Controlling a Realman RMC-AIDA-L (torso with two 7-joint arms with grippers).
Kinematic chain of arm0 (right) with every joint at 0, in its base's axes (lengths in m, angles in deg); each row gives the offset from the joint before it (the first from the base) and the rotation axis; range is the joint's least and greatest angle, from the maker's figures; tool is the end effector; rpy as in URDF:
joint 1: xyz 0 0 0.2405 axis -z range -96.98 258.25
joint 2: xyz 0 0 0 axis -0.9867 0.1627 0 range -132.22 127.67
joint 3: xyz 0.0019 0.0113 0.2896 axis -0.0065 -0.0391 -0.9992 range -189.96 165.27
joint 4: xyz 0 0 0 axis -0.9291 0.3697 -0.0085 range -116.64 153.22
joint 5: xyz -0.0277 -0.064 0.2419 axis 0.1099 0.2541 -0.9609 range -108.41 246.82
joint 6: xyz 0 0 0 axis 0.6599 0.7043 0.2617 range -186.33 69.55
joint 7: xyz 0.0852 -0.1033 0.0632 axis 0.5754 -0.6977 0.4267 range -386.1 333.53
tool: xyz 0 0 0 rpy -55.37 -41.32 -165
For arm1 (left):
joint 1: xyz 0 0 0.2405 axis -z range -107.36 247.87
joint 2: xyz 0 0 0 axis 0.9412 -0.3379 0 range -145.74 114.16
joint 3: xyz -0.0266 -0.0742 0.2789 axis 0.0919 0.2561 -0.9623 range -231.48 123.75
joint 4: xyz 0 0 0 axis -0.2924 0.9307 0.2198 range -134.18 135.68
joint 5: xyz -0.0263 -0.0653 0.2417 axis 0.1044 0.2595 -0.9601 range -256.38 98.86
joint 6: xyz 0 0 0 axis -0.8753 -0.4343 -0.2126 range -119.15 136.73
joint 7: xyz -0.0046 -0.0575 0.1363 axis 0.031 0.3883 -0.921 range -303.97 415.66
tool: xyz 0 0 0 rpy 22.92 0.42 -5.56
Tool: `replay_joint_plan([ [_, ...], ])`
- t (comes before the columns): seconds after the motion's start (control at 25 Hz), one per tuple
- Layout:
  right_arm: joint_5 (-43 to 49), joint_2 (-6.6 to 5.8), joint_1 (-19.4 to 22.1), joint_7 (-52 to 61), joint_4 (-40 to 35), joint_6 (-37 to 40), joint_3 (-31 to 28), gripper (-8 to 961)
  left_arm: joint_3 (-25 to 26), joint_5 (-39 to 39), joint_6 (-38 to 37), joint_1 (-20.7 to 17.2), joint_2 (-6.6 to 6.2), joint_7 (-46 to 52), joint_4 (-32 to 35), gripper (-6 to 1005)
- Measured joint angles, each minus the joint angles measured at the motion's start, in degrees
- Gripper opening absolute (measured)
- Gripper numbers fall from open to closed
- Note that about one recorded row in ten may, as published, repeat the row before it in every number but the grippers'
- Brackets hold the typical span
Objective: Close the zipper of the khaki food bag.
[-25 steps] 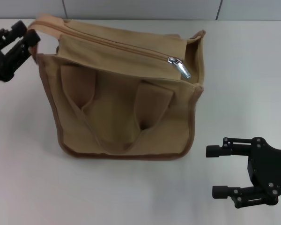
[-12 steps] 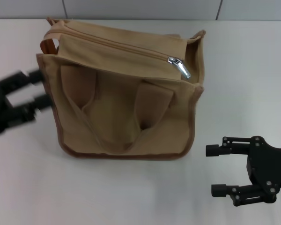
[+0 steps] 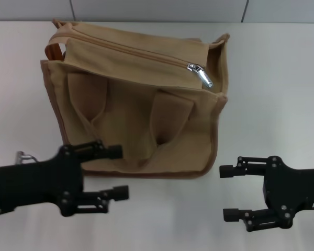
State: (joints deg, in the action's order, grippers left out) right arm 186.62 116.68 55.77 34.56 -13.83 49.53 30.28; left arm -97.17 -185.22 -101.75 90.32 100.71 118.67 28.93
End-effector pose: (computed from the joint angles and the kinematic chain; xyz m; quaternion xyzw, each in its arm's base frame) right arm 0.3223 0.2916 -0.0399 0.9521 -0.0960 -0.2901 0.0142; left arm -0.3400 0.2708 -0.0183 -0.9176 -0.1509 -0.3668 0.0274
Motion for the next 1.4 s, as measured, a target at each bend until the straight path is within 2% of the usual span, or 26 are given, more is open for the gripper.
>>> replay_joint_plan([
  [0.08, 0.0, 0.03, -0.1, -1.1, 1.3, -0.7, -0.1, 783, 0.0, 0.0, 0.0, 0.0, 0.0, 0.0, 0.0, 813],
  [0.16, -0.2, 0.04, -0.1, -2.8, 2.7, -1.2, -0.4, 783, 0.0, -4.7, 5.1, 1.3, 1.17, -1.0, -0.5, 813],
  [0.32, -0.7, 0.11, -0.1, -5.4, 4.9, -2.5, -0.6, 783, 0.0, -5.7, 5.8, 1.6, 1.35, -1.0, -0.5, 812],
  [0.36, -0.9, 0.14, -0.2, -5.7, 5.3, -3.0, -0.6, 783, 0.0, -9.0, 7.0, 2.6, 1.72, -1.0, -0.6, 812],
  [0.64, -1.2, 0.22, -0.9, -8.1, 8.7, -6.2, -0.7, 783, 0.3, -9.3, 6.6, 2.8, 1.23, -1.1, -0.7, 812],
  [1.4, -1.9, 0.31, -1.4, -8.5, 9.3, -6.8, -0.9, 783, 0.2, -9.6, 6.5, 2.7, 1.09, -1.1, -0.7, 813],
])
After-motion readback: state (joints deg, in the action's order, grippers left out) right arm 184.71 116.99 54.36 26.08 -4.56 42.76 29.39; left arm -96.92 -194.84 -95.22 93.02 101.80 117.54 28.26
